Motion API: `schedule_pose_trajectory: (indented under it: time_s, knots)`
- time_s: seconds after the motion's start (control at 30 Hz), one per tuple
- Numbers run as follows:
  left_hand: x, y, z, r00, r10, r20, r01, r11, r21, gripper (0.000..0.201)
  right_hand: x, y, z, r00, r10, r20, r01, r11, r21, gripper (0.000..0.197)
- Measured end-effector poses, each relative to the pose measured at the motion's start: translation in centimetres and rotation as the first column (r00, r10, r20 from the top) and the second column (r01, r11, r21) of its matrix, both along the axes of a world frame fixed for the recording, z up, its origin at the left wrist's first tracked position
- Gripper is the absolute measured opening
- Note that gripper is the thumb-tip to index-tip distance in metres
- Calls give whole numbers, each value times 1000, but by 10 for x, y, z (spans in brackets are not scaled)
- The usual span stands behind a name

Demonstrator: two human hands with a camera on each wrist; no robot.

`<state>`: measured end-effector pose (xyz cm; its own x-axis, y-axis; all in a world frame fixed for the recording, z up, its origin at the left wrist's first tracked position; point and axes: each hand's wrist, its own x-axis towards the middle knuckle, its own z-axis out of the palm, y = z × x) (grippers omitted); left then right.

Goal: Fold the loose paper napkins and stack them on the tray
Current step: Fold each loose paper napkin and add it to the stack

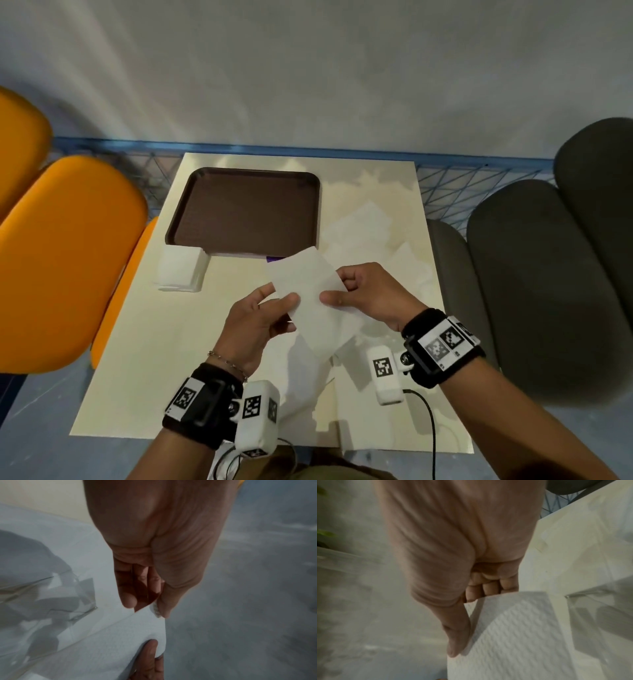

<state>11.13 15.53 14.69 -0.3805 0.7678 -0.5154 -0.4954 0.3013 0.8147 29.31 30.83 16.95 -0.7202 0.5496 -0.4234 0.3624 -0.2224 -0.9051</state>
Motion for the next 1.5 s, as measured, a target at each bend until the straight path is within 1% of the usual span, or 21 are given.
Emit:
schedule_pose_trajectory:
  time_s: [0.13,0.2,0.33,0.57,0.7,0.73,0.83,0.87,0.9,0.93,0.97,1.0,1.07,1.13,1.17,1.2,1.27,1.3,1.33,1.43,1.5]
  knots:
    - [-14,-3,9,993,90,-78,-91,996,-12,63,-9,-15,2,990,-135,-32,135,991,16,17]
    - [-21,-4,19,989,63,-132,-58,998,38,57,-15,-23,4,975,-214,-56,215,976,16,14]
    - [-35,-4,32,969,-24,-244,44,996,75,32,-28,-33,10,946,-309,-95,311,950,8,13]
    - [-62,-7,42,927,-15,-375,72,988,138,29,-42,-48,26,932,-335,-139,349,933,89,15]
    - [-74,-12,49,862,-16,-506,112,981,161,28,-45,-50,34,951,-288,-114,307,922,236,9]
    - [-77,-14,51,849,-9,-528,116,979,169,28,-47,-50,34,955,-281,-97,298,909,291,17]
    - [-84,-15,54,805,-4,-593,128,977,168,24,-50,-50,37,962,-270,-28,255,863,436,64]
    - [-87,-16,55,790,-3,-613,132,977,165,23,-51,-51,40,962,-272,-2,243,857,455,69]
    - [-89,-16,55,772,-2,-635,137,977,164,22,-53,-52,44,964,-266,28,222,855,468,62]
    - [-91,-18,55,749,1,-662,144,976,165,20,-54,-54,49,960,-270,74,198,841,503,48]
    - [-93,-19,55,721,2,-693,155,974,164,19,-55,-56,54,949,-285,133,163,807,568,36]
    - [-95,-20,56,691,-1,-723,173,971,164,17,-57,-58,60,933,-314,177,126,745,655,38]
    - [-97,-22,58,633,-21,-773,222,963,156,14,-64,-63,69,917,-331,224,17,592,806,67]
    - [-98,-23,62,568,-45,-822,282,949,143,13,-74,-65,74,939,-228,257,-108,514,851,93]
    - [-98,-23,63,536,-51,-843,312,940,141,13,-81,-66,75,943,-154,295,-186,491,851,93]
    - [-98,-24,65,509,-50,-859,337,930,145,13,-88,-67,74,943,-83,322,-249,463,850,84]
    - [-98,-24,68,484,-30,-875,363,916,169,15,-101,-67,66,956,5,293,-270,405,874,41]
    - [-99,-24,70,487,-22,-873,366,913,181,18,-104,-68,64,967,17,256,-239,424,874,21]
    - [-100,-24,72,502,-18,-865,360,913,190,22,-105,-67,62,978,8,210,-187,491,851,10]
    - [-106,-26,75,599,-24,-801,296,935,193,38,-103,-66,64,995,-42,86,-23,769,639,7]
    - [-111,-28,72,652,-16,-758,233,956,181,31,-100,-66,68,996,-88,-14,84,875,477,9]
